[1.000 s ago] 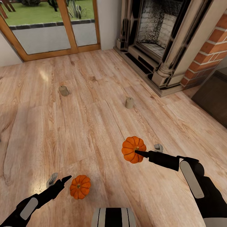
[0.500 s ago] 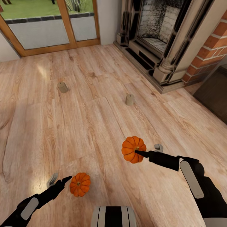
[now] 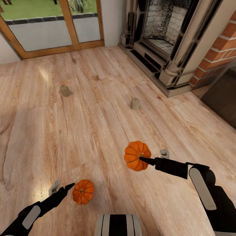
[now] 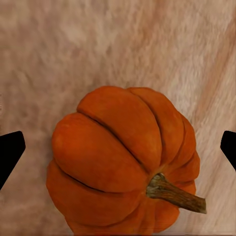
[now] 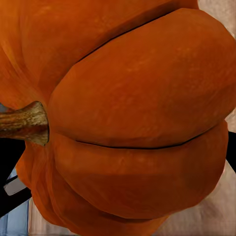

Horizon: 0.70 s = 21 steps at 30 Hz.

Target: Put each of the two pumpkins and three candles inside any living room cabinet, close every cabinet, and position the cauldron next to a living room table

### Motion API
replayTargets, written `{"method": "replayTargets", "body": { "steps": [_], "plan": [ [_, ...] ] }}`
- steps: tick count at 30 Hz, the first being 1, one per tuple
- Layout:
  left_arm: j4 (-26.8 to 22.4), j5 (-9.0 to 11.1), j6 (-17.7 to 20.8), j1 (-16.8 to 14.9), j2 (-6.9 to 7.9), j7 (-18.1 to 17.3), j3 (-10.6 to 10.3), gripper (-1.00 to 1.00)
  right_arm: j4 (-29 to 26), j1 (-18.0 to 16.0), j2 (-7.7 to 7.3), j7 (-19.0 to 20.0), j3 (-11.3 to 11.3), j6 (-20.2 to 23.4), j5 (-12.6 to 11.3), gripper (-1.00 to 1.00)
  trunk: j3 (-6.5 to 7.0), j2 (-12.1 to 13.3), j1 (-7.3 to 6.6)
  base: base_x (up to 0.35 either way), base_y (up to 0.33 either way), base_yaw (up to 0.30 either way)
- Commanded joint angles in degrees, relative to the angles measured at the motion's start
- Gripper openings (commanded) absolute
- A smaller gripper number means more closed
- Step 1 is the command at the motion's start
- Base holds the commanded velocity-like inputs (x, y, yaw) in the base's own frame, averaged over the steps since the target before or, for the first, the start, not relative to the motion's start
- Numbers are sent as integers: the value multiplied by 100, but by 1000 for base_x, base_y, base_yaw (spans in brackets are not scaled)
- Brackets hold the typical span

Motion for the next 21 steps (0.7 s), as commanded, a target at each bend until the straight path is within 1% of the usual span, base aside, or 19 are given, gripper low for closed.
{"method": "replayTargets", "body": {
  "steps": [1,3,5,11,12,15,17,21],
  "plan": [
    [1,5,43,-2,-5,-16,15,100,-6,-3,0,200,-7,30,1,-100,-3,-1,-1,0,0,0],
    [-5,-30,37,-2,-39,-24,8,100,-9,-3,0,351,-7,29,1,-100,-3,-1,-1,0,0,0],
    [-7,-56,34,-2,-107,-30,-20,100,-10,-3,0,429,-7,28,0,-100,-3,-1,-1,0,0,0],
    [-16,-65,25,-2,-138,-32,-87,100,-7,-3,0,455,-15,28,5,-100,-3,-1,-1,0,0,0],
    [-17,-65,7,-2,-140,-32,-118,100,-7,-3,0,456,-15,28,4,-100,-25,-3,2,0,0,0],
    [-12,-65,-244,-2,-141,-32,-261,100,-7,-3,0,457,-16,29,5,-100,-92,-7,9,0,0,0],
    [-10,-60,-361,-2,-142,-32,-342,100,-4,-3,0,457,-16,30,8,-100,-92,-7,9,0,0,0],
    [-8,-64,-440,-2,-141,-18,-398,100,-2,-3,0,457,-16,30,9,-100,-92,-7,9,0,0,0]
  ]
}}
